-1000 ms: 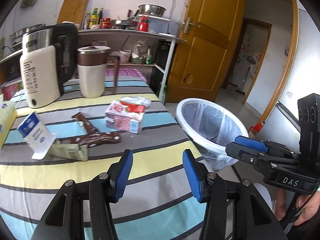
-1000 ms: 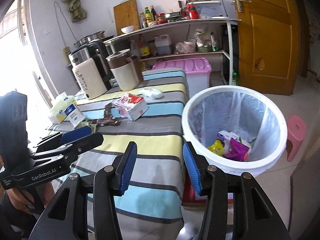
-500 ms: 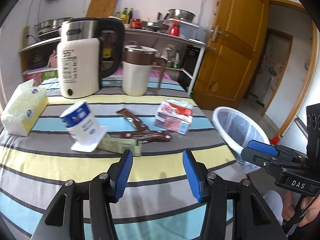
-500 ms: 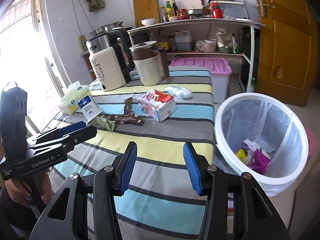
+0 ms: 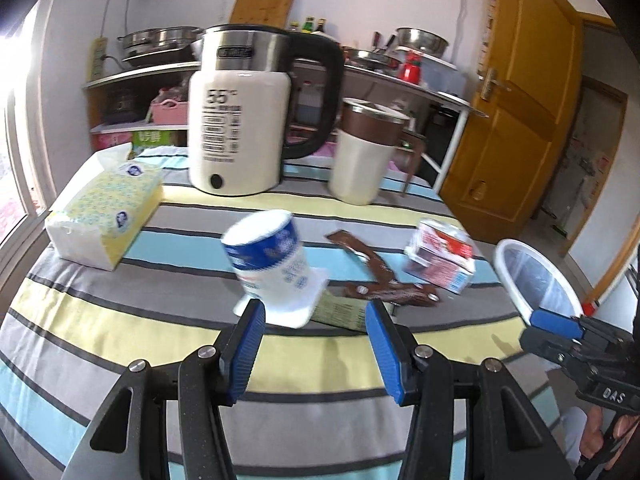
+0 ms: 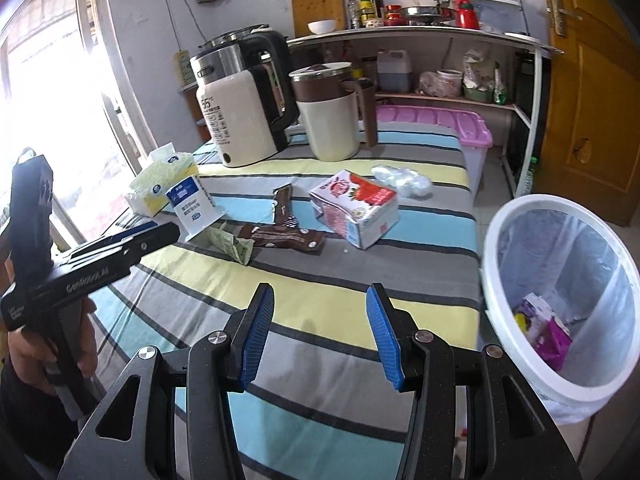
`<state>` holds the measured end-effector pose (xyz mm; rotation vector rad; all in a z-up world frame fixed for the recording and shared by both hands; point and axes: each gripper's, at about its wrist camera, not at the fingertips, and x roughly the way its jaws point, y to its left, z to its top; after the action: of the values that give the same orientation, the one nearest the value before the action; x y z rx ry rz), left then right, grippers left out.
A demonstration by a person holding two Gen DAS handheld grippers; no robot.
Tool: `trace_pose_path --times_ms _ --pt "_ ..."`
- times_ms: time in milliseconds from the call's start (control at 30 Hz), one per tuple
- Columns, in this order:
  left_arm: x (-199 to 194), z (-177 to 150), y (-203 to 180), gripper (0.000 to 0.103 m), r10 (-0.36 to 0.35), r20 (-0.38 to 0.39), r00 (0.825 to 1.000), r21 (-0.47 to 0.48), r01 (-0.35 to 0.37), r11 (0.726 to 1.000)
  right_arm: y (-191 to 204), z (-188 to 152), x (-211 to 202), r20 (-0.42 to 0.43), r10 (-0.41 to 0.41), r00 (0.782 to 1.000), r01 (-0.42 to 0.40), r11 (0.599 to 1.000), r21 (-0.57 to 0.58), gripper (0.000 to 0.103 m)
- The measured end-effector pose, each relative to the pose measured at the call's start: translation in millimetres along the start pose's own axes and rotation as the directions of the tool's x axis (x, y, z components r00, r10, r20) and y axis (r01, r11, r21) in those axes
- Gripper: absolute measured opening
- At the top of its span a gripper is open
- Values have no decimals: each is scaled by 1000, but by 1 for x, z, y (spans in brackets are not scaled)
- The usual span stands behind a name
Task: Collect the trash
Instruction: 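Grasp the white-blue yogurt cup with the left gripper while the right gripper grasps the brown chocolate wrapper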
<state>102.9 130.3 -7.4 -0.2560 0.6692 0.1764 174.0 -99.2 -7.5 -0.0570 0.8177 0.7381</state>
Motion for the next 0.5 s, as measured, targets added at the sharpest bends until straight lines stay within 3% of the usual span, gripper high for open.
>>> trace_pose_path --times_ms 100,500 --pt "8 5 12 59 20 0 1000 -21 -20 1000 2 2 7 -8 5 1000 -5 1000 -5 49" --pt "44 18 36 61 -23 -49 999 -117 17 993 9 8 25 -39 11 999 -12 1000 -25 49"
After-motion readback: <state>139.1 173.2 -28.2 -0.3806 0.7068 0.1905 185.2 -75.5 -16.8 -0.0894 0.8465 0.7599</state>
